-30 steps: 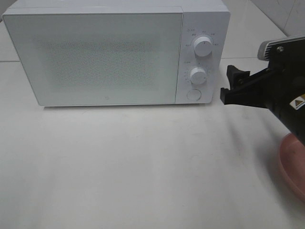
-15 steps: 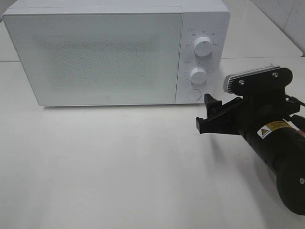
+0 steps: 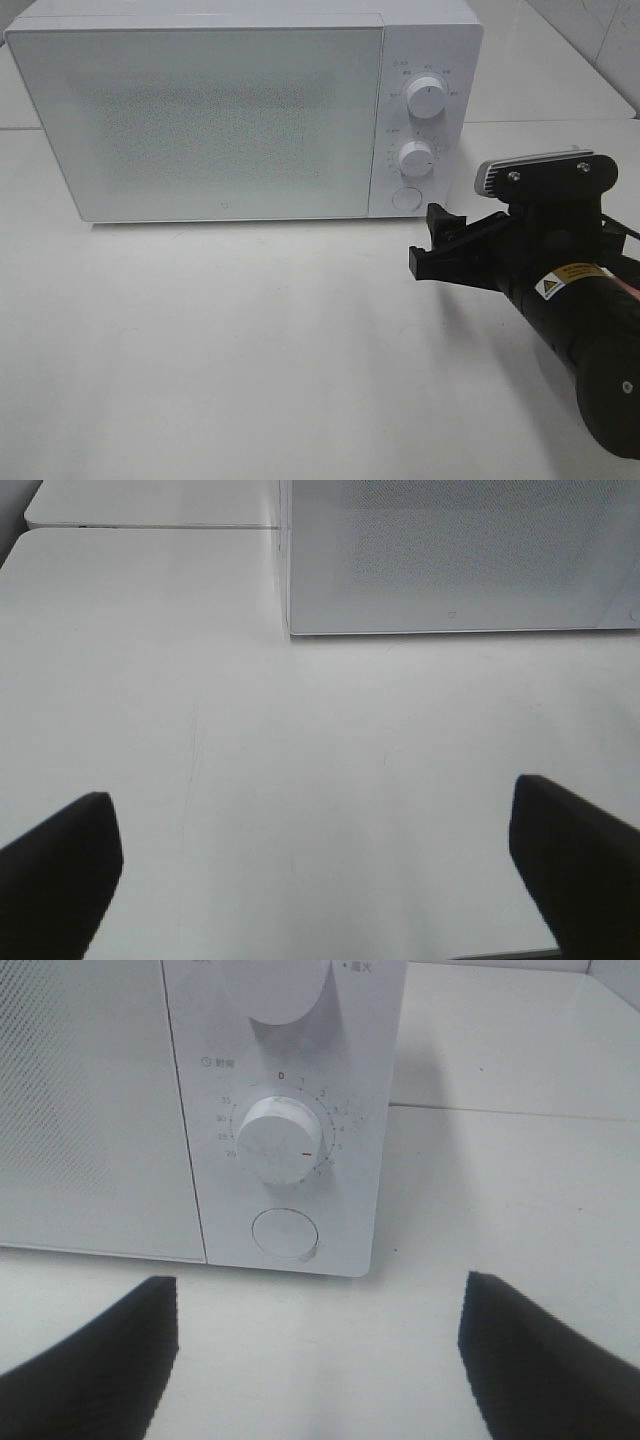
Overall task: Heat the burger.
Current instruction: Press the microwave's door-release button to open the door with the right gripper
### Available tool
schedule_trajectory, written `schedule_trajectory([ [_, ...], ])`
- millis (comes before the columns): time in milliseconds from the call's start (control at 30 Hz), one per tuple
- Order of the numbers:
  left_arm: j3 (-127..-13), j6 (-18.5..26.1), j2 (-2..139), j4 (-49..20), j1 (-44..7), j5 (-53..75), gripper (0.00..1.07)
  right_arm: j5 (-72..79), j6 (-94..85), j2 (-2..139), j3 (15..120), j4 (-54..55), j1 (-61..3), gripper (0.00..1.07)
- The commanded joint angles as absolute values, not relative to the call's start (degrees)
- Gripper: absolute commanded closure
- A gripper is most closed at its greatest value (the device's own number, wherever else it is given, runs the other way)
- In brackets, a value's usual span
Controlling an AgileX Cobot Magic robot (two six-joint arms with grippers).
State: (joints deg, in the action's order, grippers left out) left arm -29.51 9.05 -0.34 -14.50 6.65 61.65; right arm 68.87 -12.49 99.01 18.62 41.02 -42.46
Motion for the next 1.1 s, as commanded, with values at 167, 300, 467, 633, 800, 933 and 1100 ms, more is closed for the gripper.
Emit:
schedule_trajectory([
  [167,-29.51,8.88,-1.66,-14.84,6.42,61.13,0.09,73.17,9.45,98.78,18.79,41.37,-42.63,0.33],
  [300,-29.51,8.88,-1.66,-14.84,6.42,61.13,0.09,70.99,29.11,98.78,18.79,41.37,-42.63,0.42],
  [467,-29.51,8.88,-1.66,-14.84,6.42,61.13,0.09,69.16,42.86,98.78,18.79,41.37,-42.63,0.54],
  [633,-29.51,8.88,-1.66,-14.84,6.42,61.13,0.09,69.04,54.09,98.78,18.79,41.42,-42.63,0.76],
  [800,-29.51,8.88,-1.66,-14.84,6.42,61.13,0.09,69.04,60.85,98.78,18.79,41.71,-42.63,0.99],
  [933,-29.51,8.88,-1.66,-14.84,6.42,61.13,0.09,68.47,66.12,98.78,18.79,41.54,-42.63,1.07],
  [1100,-29.51,8.88,-1.66,-14.84,6.42,61.13,0.09,64.29,73.11,98.78,18.79,41.54,-42.63,1.07],
])
